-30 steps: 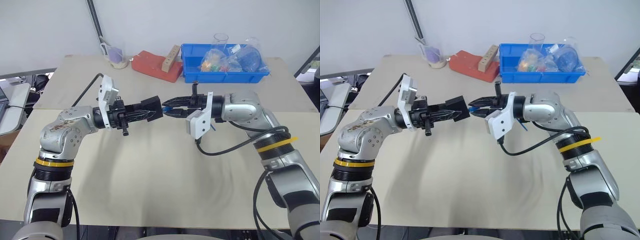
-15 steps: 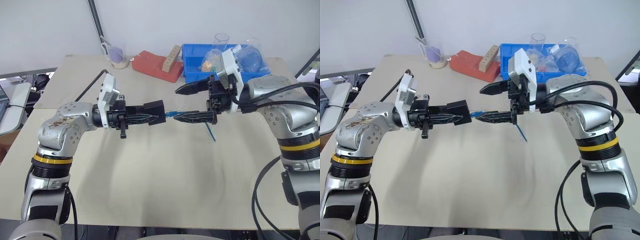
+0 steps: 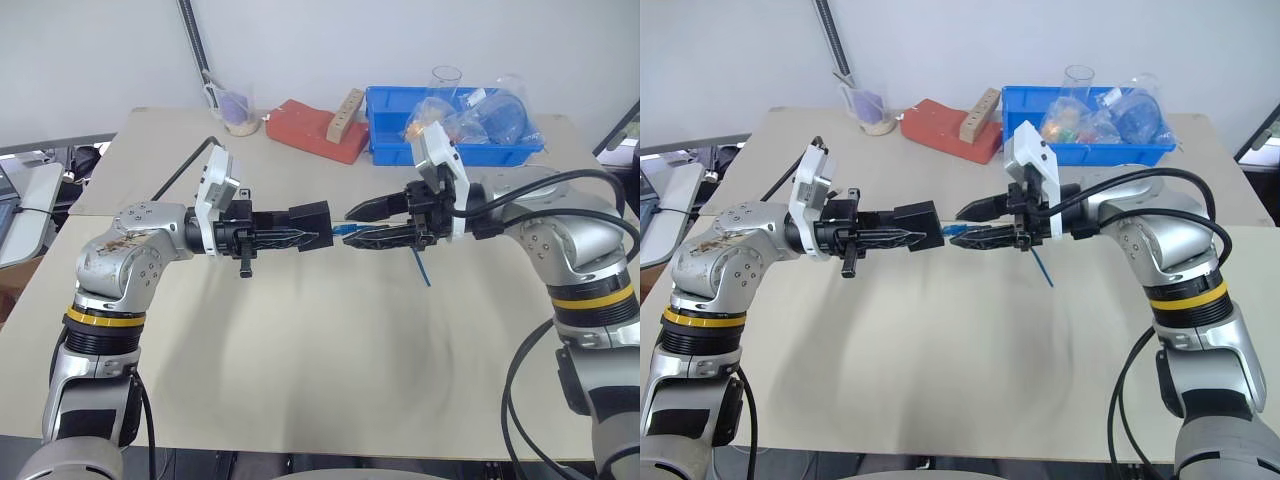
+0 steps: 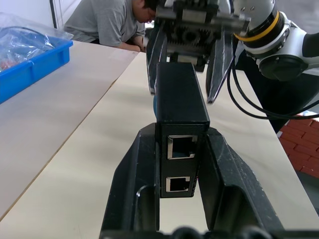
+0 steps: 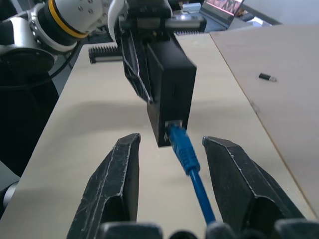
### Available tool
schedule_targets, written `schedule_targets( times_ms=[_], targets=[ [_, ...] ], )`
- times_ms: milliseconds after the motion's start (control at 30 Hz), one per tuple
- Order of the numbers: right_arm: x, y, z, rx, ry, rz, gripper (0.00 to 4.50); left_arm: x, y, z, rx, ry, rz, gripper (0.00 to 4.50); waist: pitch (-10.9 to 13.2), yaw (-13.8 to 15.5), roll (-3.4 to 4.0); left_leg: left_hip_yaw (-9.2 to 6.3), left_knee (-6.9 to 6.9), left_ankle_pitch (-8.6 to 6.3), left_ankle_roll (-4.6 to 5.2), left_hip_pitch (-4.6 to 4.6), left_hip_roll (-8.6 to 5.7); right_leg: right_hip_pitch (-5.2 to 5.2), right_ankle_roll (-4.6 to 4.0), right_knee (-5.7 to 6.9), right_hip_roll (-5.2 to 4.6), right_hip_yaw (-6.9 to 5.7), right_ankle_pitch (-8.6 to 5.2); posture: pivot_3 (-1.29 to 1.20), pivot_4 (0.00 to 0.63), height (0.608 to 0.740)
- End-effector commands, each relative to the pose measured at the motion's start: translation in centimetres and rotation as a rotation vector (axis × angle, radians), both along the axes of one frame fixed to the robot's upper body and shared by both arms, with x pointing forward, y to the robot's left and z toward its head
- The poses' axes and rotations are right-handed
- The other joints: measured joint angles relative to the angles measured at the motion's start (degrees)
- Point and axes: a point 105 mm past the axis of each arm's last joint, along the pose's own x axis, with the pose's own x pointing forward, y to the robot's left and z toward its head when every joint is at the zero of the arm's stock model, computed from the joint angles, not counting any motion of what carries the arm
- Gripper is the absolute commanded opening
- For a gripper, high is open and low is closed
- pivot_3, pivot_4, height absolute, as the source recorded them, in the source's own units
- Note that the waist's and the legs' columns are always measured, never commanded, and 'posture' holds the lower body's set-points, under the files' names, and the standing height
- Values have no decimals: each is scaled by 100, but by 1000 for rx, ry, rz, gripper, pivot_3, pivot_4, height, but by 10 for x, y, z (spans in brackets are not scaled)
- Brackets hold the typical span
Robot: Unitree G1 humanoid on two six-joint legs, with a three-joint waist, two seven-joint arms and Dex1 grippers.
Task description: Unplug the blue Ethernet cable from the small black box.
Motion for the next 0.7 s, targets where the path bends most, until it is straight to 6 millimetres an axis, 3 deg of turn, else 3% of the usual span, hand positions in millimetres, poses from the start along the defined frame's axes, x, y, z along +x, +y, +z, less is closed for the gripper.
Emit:
schedule_targets(
  times_ms=[33, 467, 533, 700],
  targets=[
    [-1, 2, 8, 14, -38, 13, 2273, -7, -5, 14, 2, -71, -39, 545, 0, 0, 0, 0, 0, 0, 0, -2, 0, -3, 0, 1, 2, 0, 0, 0, 150, 740],
    [5, 2, 11, 48, -2, -2, 2273, -7, -5, 17, -5, -70, -41, 545, 0, 9, 0, -1, 12, 1, 2, -36, 1, -42, 0, 23, 1, -1, 0, 0, 150, 740],
    [5, 2, 11, 55, 6, 0, 1858, -7, -6, 17, -5, -70, -43, 545, 0, 8, 0, -1, 12, 2, 2, -36, 1, -42, 0, 24, 2, -1, 0, 0, 150, 740],
    [5, 2, 12, 58, 13, 6, 22, -8, -7, 15, -1, -66, -50, 545, 0, 6, 0, 0, 11, 2, 3, -36, 1, -43, 0, 25, 3, -1, 0, 0, 150, 740]
  ],
)
